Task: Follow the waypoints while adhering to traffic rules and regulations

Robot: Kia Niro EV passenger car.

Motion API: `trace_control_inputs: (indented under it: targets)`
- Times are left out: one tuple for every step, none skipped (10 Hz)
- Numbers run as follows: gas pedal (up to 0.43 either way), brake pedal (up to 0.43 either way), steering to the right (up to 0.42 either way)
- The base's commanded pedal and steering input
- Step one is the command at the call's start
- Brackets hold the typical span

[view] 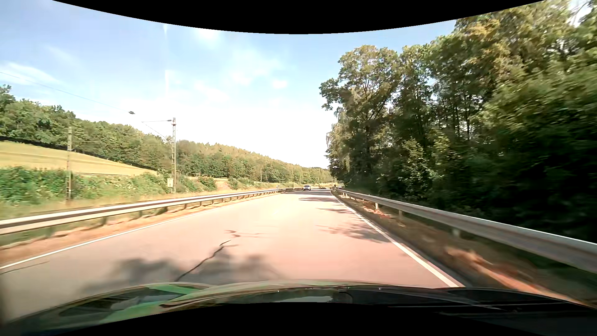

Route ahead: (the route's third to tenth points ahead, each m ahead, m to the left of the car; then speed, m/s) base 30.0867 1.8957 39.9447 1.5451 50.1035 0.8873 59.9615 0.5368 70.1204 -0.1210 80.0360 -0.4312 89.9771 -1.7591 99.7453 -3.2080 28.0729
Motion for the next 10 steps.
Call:
trace_control_inputs:
  targets:
    - [0.087,0.000,0.001]
    - [0.087,0.000,0.001]
    - [0.098,0.000,0.001]
    - [0.150,0.000,0.001]
    - [0.189,0.000,0.002]
    - [0.197,0.000,0.002]
    - [0.220,0.000,0.003]
    - [0.220,0.000,0.003]
    - [0.220,0.000,0.004]
    - [0.220,0.000,0.004]
